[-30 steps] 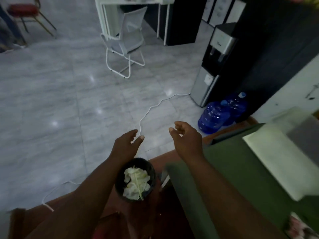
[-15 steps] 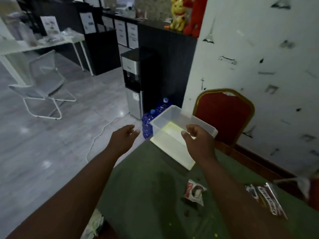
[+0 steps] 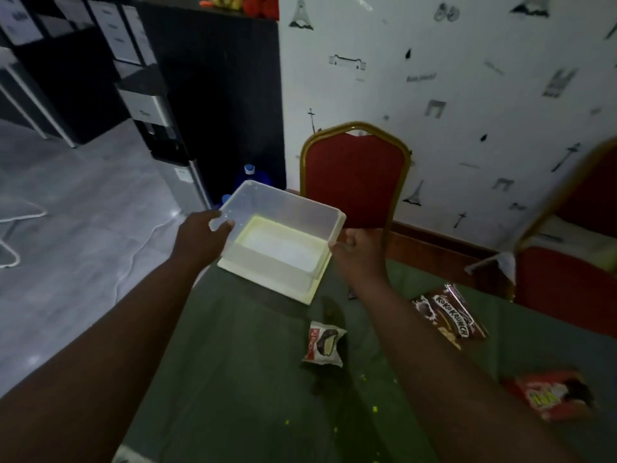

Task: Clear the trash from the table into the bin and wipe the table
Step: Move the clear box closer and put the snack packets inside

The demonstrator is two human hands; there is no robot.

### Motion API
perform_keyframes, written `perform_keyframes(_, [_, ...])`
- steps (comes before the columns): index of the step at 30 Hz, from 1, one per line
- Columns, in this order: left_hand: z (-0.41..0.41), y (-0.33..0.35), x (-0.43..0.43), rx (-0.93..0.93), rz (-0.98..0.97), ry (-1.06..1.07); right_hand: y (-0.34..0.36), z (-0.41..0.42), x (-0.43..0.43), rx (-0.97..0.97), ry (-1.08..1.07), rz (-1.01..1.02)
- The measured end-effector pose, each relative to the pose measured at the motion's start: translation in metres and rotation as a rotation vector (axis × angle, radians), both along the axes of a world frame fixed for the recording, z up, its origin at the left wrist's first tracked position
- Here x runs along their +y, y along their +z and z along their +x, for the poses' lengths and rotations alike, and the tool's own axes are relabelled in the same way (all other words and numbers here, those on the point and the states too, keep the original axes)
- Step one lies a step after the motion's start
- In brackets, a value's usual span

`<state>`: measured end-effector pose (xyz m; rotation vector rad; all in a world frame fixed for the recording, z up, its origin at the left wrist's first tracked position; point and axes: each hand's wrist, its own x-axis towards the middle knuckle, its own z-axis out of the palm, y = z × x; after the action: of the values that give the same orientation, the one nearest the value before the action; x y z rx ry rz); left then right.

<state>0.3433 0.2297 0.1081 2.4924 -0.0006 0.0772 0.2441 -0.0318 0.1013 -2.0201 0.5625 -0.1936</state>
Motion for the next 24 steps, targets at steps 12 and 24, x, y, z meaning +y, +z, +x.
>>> perform_keyframes(12, [0.088,-0.037,0.002,0.231,0.078,-0.095,-0.042,0.041,0.024,0.236,-0.191,0.136])
perform_keyframes(24, [0.068,0.005,-0.005,0.104,-0.181,-0.035,-0.019,0.019,0.010,0.050,-0.201,0.236])
